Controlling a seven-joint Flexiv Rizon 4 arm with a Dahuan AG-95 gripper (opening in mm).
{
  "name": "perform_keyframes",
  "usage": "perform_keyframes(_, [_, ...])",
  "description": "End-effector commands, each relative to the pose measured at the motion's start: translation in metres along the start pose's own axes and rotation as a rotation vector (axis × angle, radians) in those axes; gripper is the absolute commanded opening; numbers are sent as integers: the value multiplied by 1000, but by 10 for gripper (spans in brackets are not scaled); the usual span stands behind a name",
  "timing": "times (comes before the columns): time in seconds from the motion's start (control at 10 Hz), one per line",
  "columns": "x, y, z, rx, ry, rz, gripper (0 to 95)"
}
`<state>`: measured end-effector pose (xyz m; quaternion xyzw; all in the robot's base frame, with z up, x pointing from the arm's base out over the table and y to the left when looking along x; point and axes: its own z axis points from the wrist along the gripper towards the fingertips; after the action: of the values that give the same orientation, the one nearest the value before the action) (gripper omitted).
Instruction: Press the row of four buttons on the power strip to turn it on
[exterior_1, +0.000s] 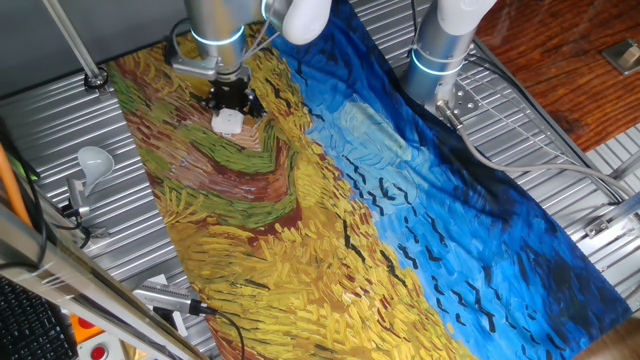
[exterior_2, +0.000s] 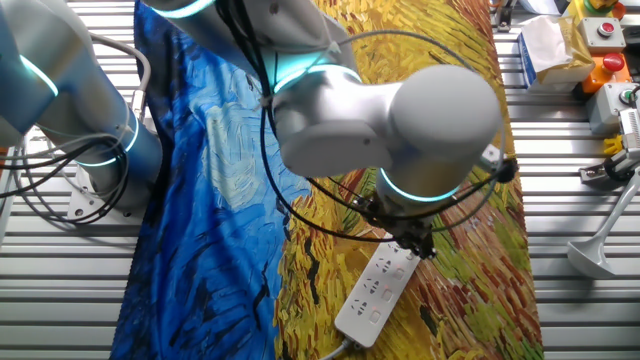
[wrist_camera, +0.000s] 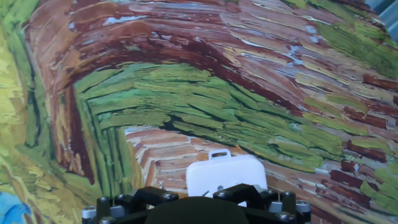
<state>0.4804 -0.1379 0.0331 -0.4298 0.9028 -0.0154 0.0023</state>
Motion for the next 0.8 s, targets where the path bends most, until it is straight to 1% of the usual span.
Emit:
perform_keyframes(0.1, [0, 1, 3, -1, -10, -1, 950])
perform_keyframes(0.4, [1, 3, 5, 5, -10, -4, 950])
perform_keyframes(0.8, [1, 2, 8, 11, -14, -18, 950])
